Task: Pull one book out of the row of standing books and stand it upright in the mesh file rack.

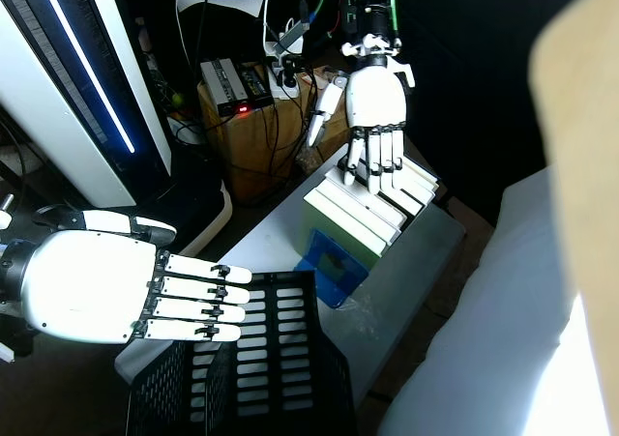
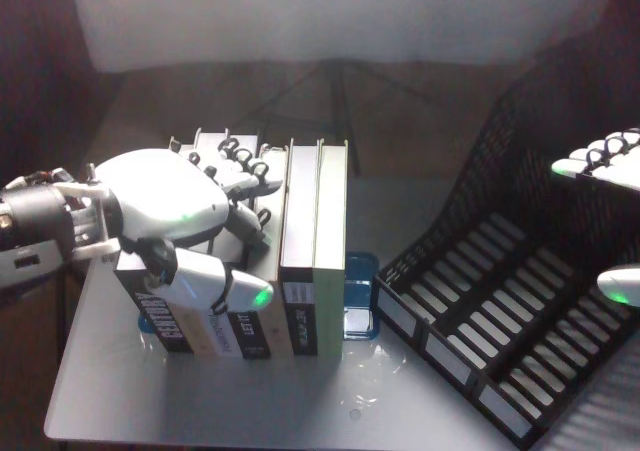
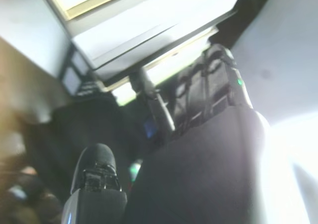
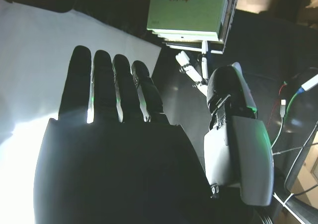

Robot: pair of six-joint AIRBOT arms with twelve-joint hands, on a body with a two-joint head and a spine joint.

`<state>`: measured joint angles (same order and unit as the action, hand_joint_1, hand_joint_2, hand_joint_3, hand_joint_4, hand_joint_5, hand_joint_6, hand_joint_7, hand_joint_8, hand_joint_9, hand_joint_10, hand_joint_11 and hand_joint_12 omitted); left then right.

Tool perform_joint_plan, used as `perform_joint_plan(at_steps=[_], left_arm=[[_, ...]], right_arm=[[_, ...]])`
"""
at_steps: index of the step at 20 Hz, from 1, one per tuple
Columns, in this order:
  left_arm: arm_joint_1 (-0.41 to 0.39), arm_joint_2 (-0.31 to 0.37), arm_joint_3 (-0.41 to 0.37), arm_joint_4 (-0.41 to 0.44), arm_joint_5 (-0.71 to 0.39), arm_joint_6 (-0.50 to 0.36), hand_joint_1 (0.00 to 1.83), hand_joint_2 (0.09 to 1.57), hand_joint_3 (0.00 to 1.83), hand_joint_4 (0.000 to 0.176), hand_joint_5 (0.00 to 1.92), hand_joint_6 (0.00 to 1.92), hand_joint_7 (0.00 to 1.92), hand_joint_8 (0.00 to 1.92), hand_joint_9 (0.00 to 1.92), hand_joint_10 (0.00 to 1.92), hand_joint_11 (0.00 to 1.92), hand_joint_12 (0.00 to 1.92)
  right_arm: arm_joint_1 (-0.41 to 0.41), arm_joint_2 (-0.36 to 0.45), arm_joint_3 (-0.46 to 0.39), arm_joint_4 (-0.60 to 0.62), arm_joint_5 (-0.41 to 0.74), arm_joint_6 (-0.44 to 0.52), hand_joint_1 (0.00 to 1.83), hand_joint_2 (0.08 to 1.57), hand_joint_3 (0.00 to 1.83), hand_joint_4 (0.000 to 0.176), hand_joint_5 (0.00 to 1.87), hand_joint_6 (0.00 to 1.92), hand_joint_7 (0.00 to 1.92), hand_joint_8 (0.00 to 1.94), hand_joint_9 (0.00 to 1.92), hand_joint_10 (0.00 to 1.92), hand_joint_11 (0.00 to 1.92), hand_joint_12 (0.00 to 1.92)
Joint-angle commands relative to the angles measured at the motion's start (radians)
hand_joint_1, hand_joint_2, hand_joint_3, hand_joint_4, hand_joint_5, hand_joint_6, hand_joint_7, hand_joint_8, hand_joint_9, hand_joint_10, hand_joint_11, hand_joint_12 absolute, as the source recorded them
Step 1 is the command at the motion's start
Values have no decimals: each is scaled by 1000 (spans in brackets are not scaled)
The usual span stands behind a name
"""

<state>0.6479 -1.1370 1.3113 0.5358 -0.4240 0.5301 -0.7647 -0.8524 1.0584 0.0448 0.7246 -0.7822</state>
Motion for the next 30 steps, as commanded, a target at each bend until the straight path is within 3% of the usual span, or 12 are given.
perform_joint_plan(at_steps=[1,2,3,7,8,9,10,11,12,24,29,30], left_arm=[[12,8,-13,8,-47,4,20,1198,2,35,767,23,73,4,0,0,0,0],[21,18,-29,15,-53,4,30,1194,0,34,792,30,76,4,0,0,0,0],[34,29,-47,27,-61,3,2,1190,0,62,841,42,46,0,0,0,0,0],[74,46,-81,61,-94,-46,0,1179,0,64,735,1,13,0,0,0,0,0],[84,48,-89,63,-100,-49,0,1150,0,50,694,0,12,1,0,0,0,0],[94,50,-98,67,-103,-49,0,1130,0,19,652,0,16,2,0,0,0,0],[104,51,-105,67,-109,-52,0,1107,0,0,611,0,14,1,0,0,0,0],[114,51,-108,67,-116,-57,0,1085,0,7,591,0,2,0,0,0,0,0],[122,51,-112,67,-124,-60,0,1067,0,0,582,0,1,0,0,0,0,0],[222,61,-163,68,-195,-113,0,1125,13,0,685,38,32,12,0,0,0,0],[274,74,-194,63,-242,-148,0,1115,4,0,557,29,0,0,0,0,0,0],[286,77,-197,52,-253,-152,0,1104,0,0,622,58,0,0,0,0,0,0]], right_arm=[[1,8,1,18,107,4,287,1253,2,0,0,0,0,0,0,0,0,0],[0,8,0,20,107,4,299,1253,2,0,0,0,0,0,0,0,0,0],[-1,8,-1,23,107,4,285,1256,3,0,0,0,0,0,0,0,0,0],[-6,8,-3,31,107,4,272,1251,0,0,0,0,0,0,0,0,0,0],[-8,8,-3,33,107,4,271,1249,0,0,0,0,0,0,0,0,0,0],[-9,8,-4,35,107,4,273,1250,0,0,0,0,0,0,0,0,0,0],[-11,8,-4,37,107,4,274,1251,0,0,0,0,0,0,0,0,0,0],[-13,8,-4,40,107,4,275,1253,1,0,0,0,0,0,0,0,0,0],[-14,8,-5,42,107,4,265,1251,1,0,0,0,0,0,0,0,0,0],[-40,10,-10,73,104,4,291,1252,0,0,0,0,0,0,0,0,0,0],[-41,10,-10,77,104,4,267,1252,0,0,0,0,0,0,0,0,0,0],[-41,10,-10,79,103,4,279,1251,0,0,0,0,0,0,0,0,0,0]])
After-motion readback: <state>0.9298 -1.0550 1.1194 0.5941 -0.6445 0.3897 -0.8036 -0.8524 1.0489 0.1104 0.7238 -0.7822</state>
